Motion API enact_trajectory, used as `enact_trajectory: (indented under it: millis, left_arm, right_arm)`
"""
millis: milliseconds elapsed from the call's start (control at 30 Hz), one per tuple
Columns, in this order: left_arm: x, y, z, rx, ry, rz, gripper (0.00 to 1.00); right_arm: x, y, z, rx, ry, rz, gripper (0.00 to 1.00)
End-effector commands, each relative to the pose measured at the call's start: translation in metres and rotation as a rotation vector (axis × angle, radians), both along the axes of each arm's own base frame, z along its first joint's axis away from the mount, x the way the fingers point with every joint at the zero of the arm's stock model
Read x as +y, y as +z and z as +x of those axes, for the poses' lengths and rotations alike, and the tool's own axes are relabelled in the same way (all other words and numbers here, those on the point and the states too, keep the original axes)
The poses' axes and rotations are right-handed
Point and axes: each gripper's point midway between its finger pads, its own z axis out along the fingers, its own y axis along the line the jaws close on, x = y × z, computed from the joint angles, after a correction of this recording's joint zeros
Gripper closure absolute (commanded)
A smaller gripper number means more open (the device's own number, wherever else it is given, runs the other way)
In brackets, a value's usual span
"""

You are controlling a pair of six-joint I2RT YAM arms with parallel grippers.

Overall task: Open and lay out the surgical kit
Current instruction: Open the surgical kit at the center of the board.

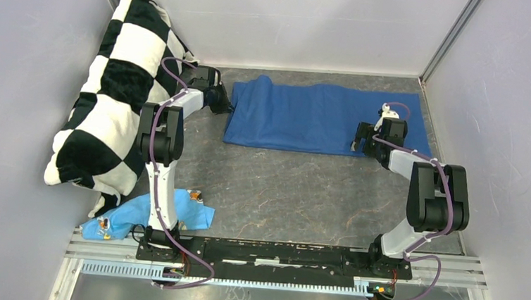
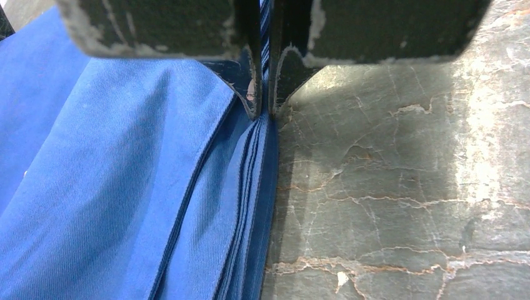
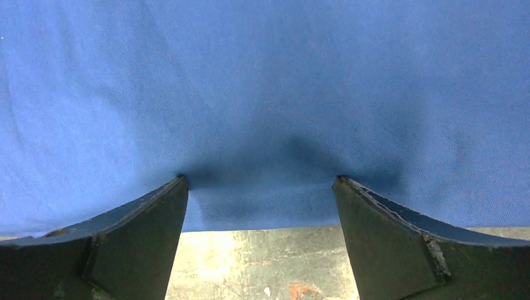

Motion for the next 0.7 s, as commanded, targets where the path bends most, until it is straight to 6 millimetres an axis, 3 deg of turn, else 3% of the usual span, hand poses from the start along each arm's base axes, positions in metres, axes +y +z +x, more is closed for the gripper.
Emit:
enact_trajectory:
  millis: [0,300,367,500,667]
  left_arm:
    - [0.025,-0.020,0.009,0.008,0.025,0.080,0.98]
    - [0.030,-0.023,0.001,0.026,0.029,0.106,0.96]
    - [0.033,-0.011,0.002,0.015,0.032,0.120,0.88]
    - [0.048,0.028,0.003,-0.059,0.071,0.193,0.54]
    - [0.061,0.065,-0.002,-0.117,0.112,0.244,0.33]
  right_arm:
    - [-0.015,-0.006,0.007,0.028,-0.052,-0.045,0.06]
    - [-0.021,-0.005,0.010,0.044,-0.052,-0.084,0.05]
    - [-0.021,-0.001,0.009,0.040,-0.048,-0.084,0.05]
    - [-0.019,0.015,0.009,0.018,-0.033,-0.087,0.05]
    - [-0.006,0.041,0.012,-0.027,-0.013,-0.102,0.04]
